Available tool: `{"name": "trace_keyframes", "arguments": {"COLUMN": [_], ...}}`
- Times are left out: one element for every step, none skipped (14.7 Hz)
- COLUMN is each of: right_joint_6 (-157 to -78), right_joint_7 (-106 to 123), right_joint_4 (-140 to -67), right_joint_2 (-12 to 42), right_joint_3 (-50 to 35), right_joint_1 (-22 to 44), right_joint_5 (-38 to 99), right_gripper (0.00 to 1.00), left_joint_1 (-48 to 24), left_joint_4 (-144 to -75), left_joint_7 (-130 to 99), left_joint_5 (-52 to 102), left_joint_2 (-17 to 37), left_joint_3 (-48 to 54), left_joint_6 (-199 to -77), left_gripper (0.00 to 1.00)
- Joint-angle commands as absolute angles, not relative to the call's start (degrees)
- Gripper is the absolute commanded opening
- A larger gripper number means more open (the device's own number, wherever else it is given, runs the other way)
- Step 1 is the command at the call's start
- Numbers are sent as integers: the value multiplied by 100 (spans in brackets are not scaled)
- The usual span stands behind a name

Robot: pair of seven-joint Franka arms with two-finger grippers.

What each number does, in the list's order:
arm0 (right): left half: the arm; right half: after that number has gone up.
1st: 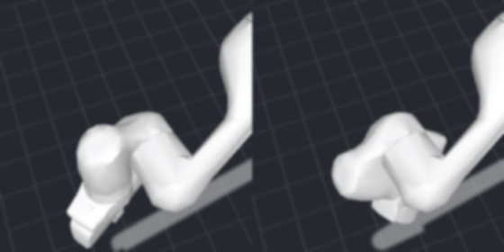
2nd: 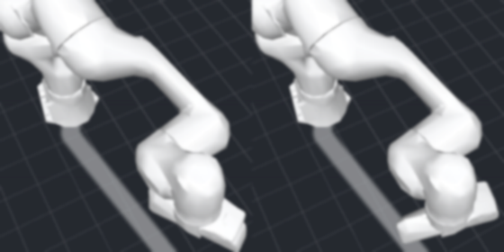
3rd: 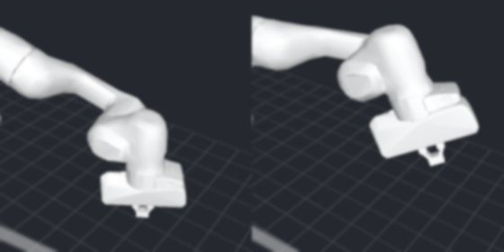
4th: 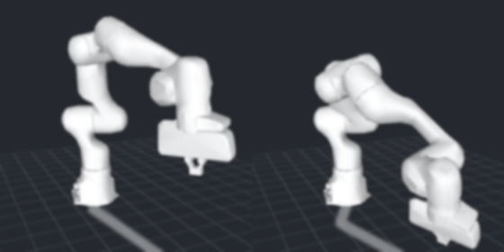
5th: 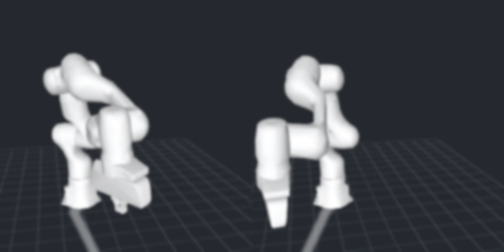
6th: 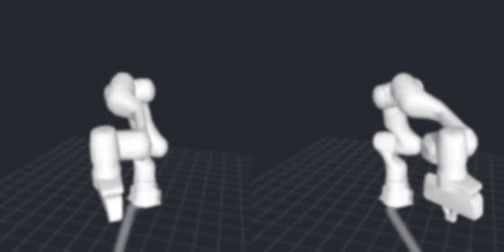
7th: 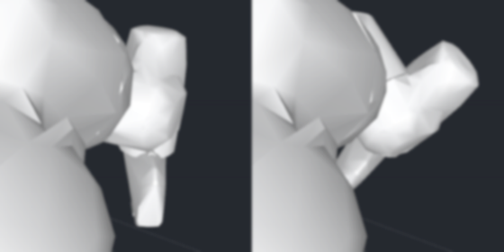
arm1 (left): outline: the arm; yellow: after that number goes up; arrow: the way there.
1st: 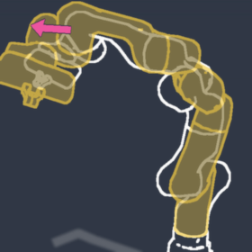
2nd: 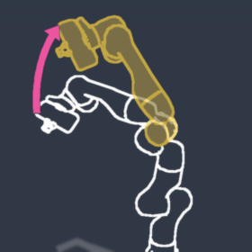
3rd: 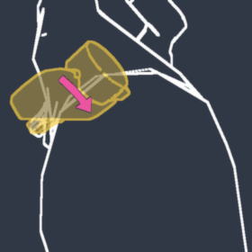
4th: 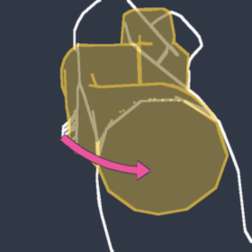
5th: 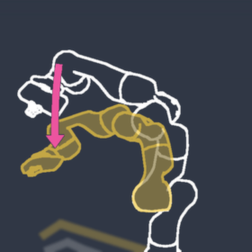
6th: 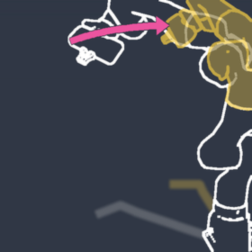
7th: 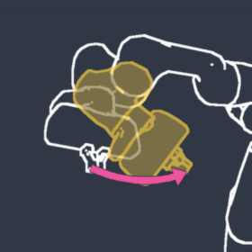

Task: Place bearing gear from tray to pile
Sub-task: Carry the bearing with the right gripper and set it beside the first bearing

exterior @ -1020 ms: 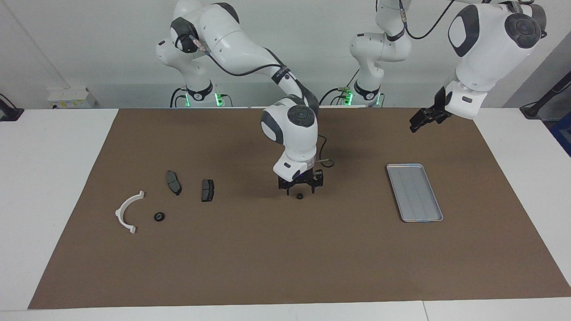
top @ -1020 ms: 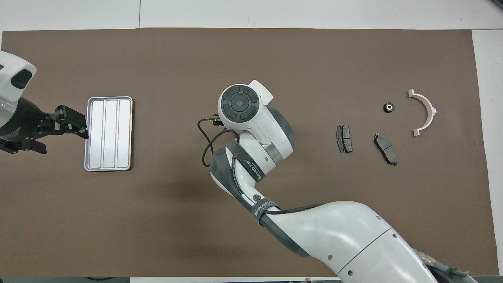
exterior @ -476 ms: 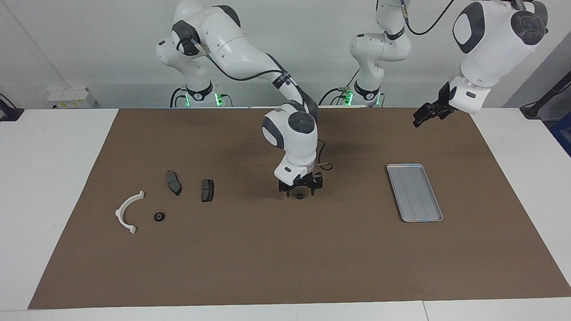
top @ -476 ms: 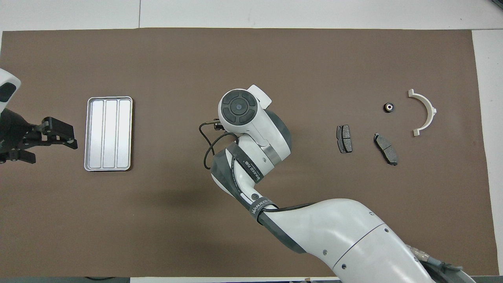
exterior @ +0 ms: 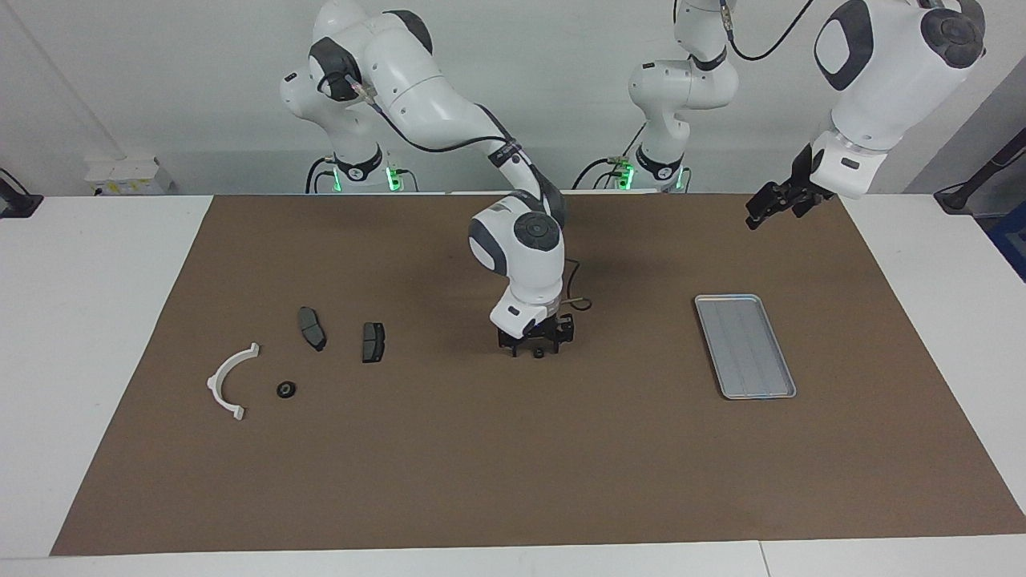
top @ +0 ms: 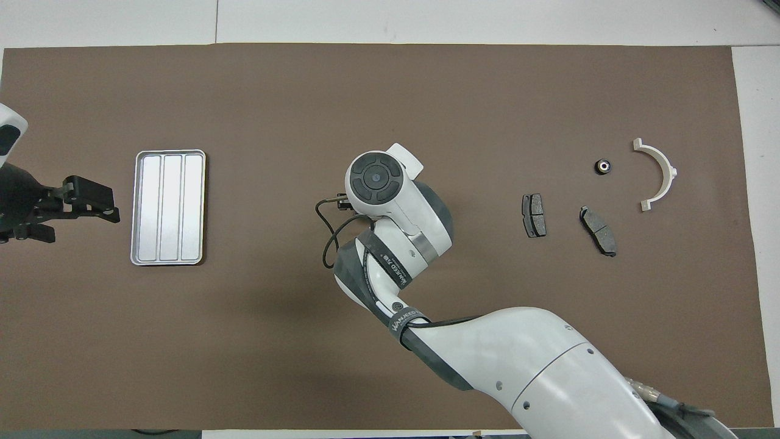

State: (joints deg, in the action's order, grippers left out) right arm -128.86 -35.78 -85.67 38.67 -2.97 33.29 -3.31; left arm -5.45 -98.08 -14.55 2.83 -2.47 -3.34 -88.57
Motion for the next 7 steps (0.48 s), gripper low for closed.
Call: {"name": "trace_keyframes", "arguments": {"right_joint_6": [-13025, -13025, -13017, -12982, -12938, -12903, -12859], "right_joint_7": [-3410, -3428, -3436, -3437, -3419, -3393, -3314], "right_joint_4": [-8701, -8692, -8692, -8675, -8649, -8631, -8596], "right_joint_2": [3814, 3814, 3814, 3806, 3788, 3779, 3779], "right_joint_3": [-360, -360, -360, -360, -360, -352, -352], "right_joint_1": [3278, 3278, 3287, 3278, 3270, 3243, 3191], "right_joint_5": [-123, -114, -114, -123, -123, -149, -176], "right_gripper": [41, 16, 0, 0, 0, 0, 0], "left_joint_1": [-431, -431, -431, -422, -413, -413, -413], "left_joint_4": [-10002, -10019, -10011, -9976, -9941, -9897, -9809], "left_joint_7": [-1336, -1275, -1179, -1108, -1099, -1099, -1099], "left_joint_5": [308, 316, 316, 316, 316, 316, 316], "left_joint_2": [-360, -360, -352, -343, -317, -273, -159], "left_joint_3": [-281, -273, -281, -290, -307, -308, -308], "left_joint_6": [-9123, -9140, -9167, -9167, -9193, -9246, -9263], "left_gripper": [100, 100, 100, 100, 100, 100, 100]}}
